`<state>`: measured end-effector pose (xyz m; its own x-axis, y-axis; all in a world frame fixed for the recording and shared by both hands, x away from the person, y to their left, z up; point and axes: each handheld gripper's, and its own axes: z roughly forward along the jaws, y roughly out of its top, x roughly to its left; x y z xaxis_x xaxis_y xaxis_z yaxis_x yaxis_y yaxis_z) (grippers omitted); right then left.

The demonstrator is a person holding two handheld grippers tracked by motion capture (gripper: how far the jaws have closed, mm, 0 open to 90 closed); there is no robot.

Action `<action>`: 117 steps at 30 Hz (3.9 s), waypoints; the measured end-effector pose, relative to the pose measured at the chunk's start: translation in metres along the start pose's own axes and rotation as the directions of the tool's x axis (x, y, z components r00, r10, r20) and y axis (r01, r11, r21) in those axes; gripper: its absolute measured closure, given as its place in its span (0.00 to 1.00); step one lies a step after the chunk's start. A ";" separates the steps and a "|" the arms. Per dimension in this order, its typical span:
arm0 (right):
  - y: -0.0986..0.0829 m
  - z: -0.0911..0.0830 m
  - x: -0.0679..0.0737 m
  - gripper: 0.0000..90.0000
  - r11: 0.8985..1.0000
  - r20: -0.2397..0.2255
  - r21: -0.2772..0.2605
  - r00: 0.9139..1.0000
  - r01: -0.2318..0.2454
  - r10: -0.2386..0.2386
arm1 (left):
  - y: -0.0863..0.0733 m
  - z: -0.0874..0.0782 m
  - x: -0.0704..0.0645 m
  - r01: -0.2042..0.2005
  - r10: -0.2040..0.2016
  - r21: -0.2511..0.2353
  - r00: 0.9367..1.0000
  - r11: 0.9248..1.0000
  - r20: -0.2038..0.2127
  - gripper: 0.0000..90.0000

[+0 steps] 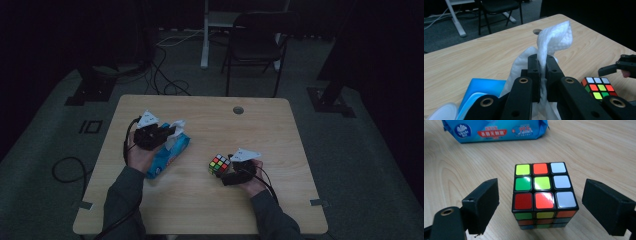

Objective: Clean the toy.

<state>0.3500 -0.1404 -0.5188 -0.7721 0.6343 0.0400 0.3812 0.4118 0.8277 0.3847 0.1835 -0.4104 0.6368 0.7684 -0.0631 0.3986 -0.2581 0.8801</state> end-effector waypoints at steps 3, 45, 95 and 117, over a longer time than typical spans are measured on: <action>-0.002 0.004 0.001 0.17 1.000 0.008 0.014 1.000 0.002 -0.002 | -0.001 0.003 -0.002 0.000 0.000 0.006 1.000 1.000 0.008 0.96; -0.014 0.016 0.001 0.37 0.998 0.043 0.056 0.999 0.023 -0.026 | -0.006 0.025 -0.035 -0.017 0.017 0.005 0.990 1.000 0.137 0.96; -0.007 0.005 0.010 0.38 0.996 0.044 -0.017 0.996 0.084 -0.083 | -0.020 0.070 -0.078 -0.074 0.055 0.062 0.961 0.995 0.270 0.95; -0.005 0.002 0.014 0.38 0.996 0.043 -0.031 0.996 0.085 -0.084 | -0.033 0.095 -0.095 -0.110 0.075 0.099 0.950 0.989 0.304 0.96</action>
<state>0.3382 -0.1327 -0.5236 -0.7786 0.6252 -0.0537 0.2981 0.4439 0.8450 0.3736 0.0632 -0.4779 0.8355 0.5321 -0.1371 0.3896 -0.3978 0.8306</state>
